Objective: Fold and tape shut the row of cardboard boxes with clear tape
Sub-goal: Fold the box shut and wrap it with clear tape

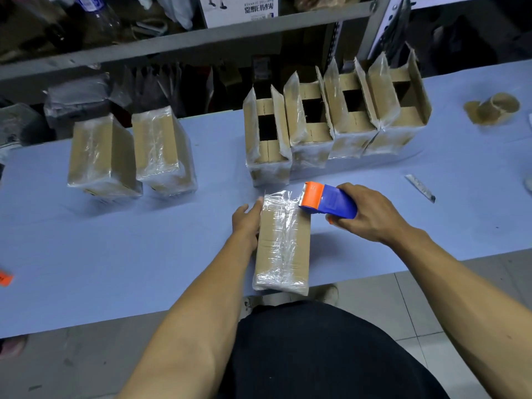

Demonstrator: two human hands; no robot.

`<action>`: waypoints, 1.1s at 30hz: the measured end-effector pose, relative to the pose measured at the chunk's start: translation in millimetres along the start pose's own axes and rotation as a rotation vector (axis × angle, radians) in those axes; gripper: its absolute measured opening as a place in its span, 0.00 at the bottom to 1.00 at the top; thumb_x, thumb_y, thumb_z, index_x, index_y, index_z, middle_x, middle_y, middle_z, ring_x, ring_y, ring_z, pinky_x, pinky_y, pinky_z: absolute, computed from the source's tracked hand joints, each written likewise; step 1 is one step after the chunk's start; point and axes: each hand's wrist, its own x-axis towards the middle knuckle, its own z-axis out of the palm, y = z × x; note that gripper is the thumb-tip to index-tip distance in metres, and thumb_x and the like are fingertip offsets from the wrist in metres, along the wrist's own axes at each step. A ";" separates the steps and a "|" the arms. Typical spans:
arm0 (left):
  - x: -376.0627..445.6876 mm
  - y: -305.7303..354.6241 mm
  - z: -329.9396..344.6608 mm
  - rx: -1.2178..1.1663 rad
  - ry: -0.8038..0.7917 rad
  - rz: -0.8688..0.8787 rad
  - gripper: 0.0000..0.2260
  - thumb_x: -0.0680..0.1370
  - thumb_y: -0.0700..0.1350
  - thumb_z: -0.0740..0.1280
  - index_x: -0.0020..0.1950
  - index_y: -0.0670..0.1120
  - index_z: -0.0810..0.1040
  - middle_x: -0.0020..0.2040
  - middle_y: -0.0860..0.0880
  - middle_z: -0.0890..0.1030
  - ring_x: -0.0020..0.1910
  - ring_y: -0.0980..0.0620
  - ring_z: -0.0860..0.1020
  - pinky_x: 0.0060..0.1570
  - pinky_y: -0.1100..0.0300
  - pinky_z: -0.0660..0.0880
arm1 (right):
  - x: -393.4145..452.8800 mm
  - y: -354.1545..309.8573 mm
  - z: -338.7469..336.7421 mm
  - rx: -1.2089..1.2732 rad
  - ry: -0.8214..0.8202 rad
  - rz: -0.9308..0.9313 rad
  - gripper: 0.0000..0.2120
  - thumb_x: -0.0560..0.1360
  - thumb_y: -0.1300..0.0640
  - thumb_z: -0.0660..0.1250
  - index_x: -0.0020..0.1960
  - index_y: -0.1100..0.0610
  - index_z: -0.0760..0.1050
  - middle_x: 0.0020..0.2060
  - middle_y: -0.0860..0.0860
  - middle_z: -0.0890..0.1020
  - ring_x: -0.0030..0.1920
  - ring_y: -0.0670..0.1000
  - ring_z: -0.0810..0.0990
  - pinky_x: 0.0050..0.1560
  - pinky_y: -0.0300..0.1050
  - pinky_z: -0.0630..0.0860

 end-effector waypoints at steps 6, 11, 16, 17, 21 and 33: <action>-2.2 12.8 1.8 0.161 -0.018 0.159 0.22 0.78 0.68 0.61 0.43 0.49 0.76 0.45 0.48 0.82 0.44 0.52 0.79 0.45 0.56 0.74 | -2.3 4.9 1.8 0.009 0.002 0.028 0.21 0.69 0.45 0.74 0.57 0.48 0.71 0.44 0.47 0.78 0.40 0.51 0.75 0.35 0.37 0.66; -9.5 2.5 12.2 0.446 -0.086 0.380 0.19 0.77 0.65 0.65 0.45 0.50 0.81 0.44 0.53 0.85 0.44 0.54 0.82 0.43 0.57 0.75 | 3.8 3.0 -1.5 -0.014 -0.012 -0.015 0.22 0.69 0.44 0.73 0.58 0.47 0.71 0.45 0.47 0.78 0.42 0.51 0.76 0.37 0.41 0.67; -7.2 -1.3 9.8 0.424 -0.018 0.413 0.17 0.77 0.65 0.66 0.36 0.55 0.78 0.34 0.58 0.81 0.35 0.61 0.78 0.36 0.60 0.71 | -9.7 37.9 -23.0 -0.077 -0.056 0.013 0.21 0.69 0.42 0.73 0.57 0.45 0.69 0.44 0.44 0.77 0.42 0.51 0.75 0.36 0.41 0.67; -8.3 -0.9 11.1 0.425 -0.013 0.410 0.17 0.77 0.65 0.66 0.34 0.56 0.77 0.33 0.59 0.80 0.34 0.60 0.77 0.36 0.60 0.70 | -12.3 45.1 -27.2 -0.099 -0.070 0.030 0.20 0.69 0.42 0.73 0.57 0.44 0.69 0.44 0.44 0.77 0.42 0.51 0.75 0.35 0.40 0.66; -11.6 0.9 14.8 0.431 -0.034 0.391 0.17 0.77 0.64 0.66 0.36 0.53 0.76 0.35 0.56 0.80 0.37 0.54 0.78 0.39 0.58 0.72 | -1.9 38.2 -20.2 -0.197 -0.127 0.035 0.19 0.69 0.49 0.72 0.58 0.49 0.73 0.46 0.51 0.80 0.43 0.55 0.77 0.40 0.45 0.72; -18.6 -0.7 16.3 0.438 -0.057 0.382 0.18 0.75 0.66 0.67 0.46 0.51 0.82 0.43 0.55 0.86 0.45 0.54 0.83 0.46 0.55 0.79 | 33.5 -24.8 17.9 -0.662 -0.146 0.167 0.20 0.70 0.58 0.69 0.61 0.57 0.71 0.53 0.56 0.78 0.53 0.59 0.76 0.51 0.50 0.69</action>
